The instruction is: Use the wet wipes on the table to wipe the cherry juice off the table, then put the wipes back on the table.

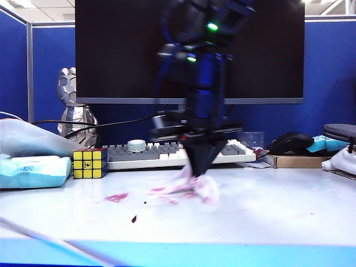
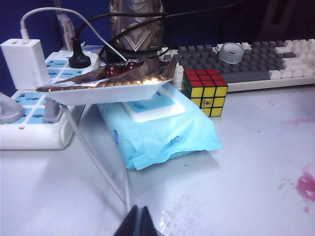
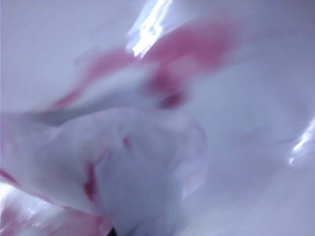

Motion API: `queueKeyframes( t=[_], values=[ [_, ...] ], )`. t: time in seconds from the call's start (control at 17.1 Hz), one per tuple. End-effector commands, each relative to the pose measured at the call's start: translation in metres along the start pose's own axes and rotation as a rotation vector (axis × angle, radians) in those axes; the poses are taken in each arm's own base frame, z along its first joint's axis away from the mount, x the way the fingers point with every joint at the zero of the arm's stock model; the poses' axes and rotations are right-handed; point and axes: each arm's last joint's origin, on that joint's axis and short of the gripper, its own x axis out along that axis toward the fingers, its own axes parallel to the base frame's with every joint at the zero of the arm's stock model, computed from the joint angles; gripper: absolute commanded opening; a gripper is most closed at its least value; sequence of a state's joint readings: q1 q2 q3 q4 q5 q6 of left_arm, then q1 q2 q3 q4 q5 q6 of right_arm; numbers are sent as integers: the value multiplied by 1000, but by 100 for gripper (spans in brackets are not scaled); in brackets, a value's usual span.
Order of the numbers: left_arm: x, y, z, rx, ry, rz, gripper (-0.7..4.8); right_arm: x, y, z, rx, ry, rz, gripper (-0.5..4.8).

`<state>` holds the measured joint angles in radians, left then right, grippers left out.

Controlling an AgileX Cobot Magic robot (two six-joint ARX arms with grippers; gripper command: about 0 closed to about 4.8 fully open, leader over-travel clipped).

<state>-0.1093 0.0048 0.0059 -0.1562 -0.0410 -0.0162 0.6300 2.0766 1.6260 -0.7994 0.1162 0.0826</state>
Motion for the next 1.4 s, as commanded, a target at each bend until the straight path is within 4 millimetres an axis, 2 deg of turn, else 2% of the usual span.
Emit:
queueKeyframes(
  t=[0.06,0.23,0.35,0.59,0.64,0.7,0.82,0.88,1.0,1.11,1.17,1.29,1.35,1.4],
  values=[
    [0,0,-1,2,12,0,4,11,-24,10,62,-69,105,-5],
    [0,0,-1,2,12,-1,4,27,-15,5,48,3,237,-5],
    [0,0,-1,2,12,-3,4,35,13,-8,-49,131,348,-5],
    [0,0,-1,2,12,1,4,24,79,-25,-250,192,439,-5],
    [0,0,-1,2,12,1,4,22,92,-30,-292,204,369,-5],
    [0,0,-1,2,12,1,4,22,93,-32,-309,209,289,-5],
    [0,0,-1,2,12,1,4,25,70,-30,-272,235,126,-5],
    [0,0,-1,2,12,1,4,29,46,-27,-194,251,70,-5],
    [0,0,-1,2,12,1,4,38,-22,-20,39,262,28,-5],
    [0,0,-1,2,12,1,4,41,-62,-19,132,244,16,-5],
    [0,0,-1,2,12,1,4,41,-68,-18,144,236,46,-5],
    [0,0,-1,2,12,1,4,41,-58,-17,115,230,140,-5],
    [0,0,-1,2,12,1,4,41,-44,-15,88,215,185,-5],
    [0,0,-1,2,12,-3,4,39,-18,-11,7,176,260,-5]
  ],
)
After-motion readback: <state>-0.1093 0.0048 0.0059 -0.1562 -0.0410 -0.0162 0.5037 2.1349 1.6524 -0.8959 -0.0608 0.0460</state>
